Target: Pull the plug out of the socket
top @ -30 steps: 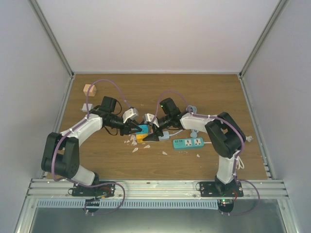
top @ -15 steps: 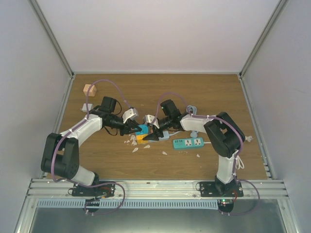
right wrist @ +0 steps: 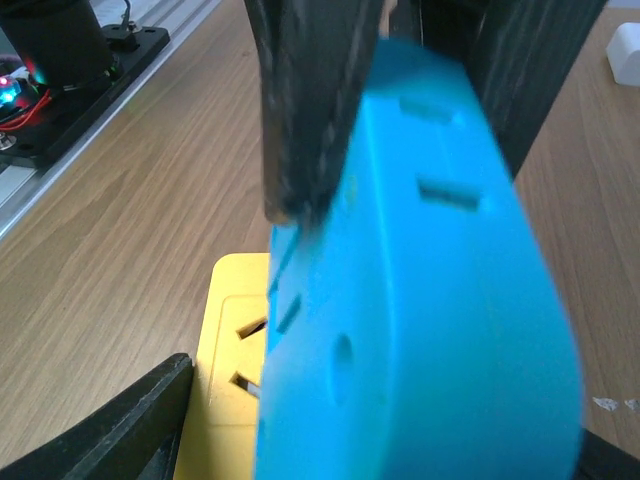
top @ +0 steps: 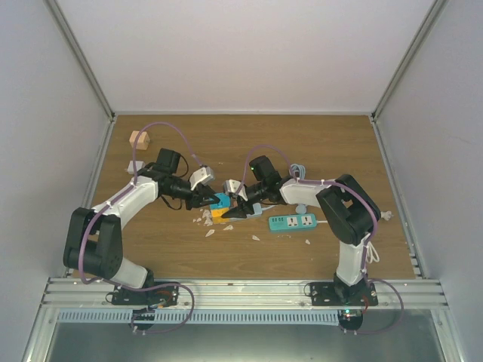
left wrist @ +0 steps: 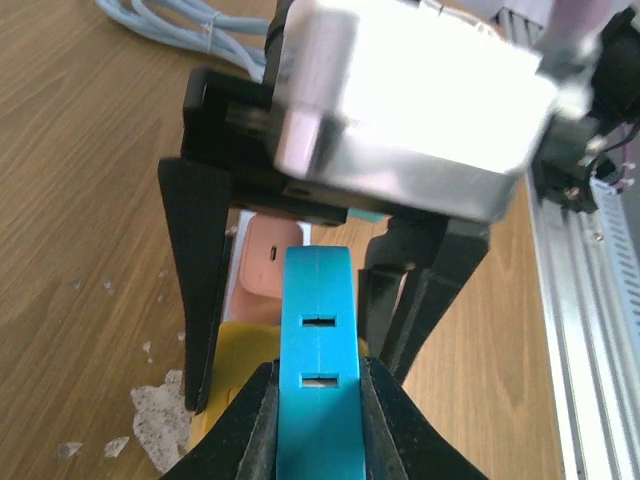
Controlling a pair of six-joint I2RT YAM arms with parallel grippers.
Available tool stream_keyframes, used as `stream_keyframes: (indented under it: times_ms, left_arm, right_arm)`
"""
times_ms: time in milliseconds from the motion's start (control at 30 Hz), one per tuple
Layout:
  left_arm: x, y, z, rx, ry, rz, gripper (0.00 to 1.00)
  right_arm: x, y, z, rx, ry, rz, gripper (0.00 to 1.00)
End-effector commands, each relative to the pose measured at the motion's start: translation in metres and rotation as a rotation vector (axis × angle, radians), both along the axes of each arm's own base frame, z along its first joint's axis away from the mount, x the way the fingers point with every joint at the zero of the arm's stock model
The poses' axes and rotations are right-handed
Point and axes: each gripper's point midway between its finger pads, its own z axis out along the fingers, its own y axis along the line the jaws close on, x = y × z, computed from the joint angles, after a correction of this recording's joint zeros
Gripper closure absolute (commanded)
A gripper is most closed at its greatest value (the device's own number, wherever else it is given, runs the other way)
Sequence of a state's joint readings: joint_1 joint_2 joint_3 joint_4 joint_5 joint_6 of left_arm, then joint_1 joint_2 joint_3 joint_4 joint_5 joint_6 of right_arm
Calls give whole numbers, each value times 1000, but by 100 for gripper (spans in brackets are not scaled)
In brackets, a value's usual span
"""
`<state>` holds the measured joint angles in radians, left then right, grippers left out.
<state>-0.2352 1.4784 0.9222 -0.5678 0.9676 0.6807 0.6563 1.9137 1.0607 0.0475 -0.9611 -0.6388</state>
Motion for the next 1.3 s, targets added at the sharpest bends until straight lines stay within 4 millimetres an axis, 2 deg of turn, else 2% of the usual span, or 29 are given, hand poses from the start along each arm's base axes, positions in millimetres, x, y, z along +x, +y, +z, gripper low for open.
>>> stream_keyframes:
  times_ms: [0,233,433,533,700,900,1000,1100,1267]
  left_arm:
    - [0,-12,50,-150,-62,-60,99]
    - [1,-9,51,-160,-41,-56,100]
    - [6,3,41,-121,-45,-17,100]
    - [8,9,46,-126,-51,-3,100]
    - [5,10,69,-168,-71,-15,100]
    - [5,8,111,-291,-60,-40,100]
    - [3,6,132,-351,-62,-67,100]
    - [-3,5,149,-405,-64,-100,100]
    - [-13,4,160,-454,-56,-130,100]
  right_arm:
    - [-3,-1,-17,-34,-6,-2,48]
    - [-4,-2,-19,-42,-7,-3,48]
    - [-3,-1,0,-15,-19,3,25]
    - [-3,1,19,17,-25,15,20]
    - [9,-3,60,68,-55,-12,18]
    - [38,-25,114,148,-110,-126,17]
    - [50,-35,128,162,-128,-179,17]
    - [62,-41,133,160,-137,-234,17]
    - [64,-36,152,216,-127,-257,15]
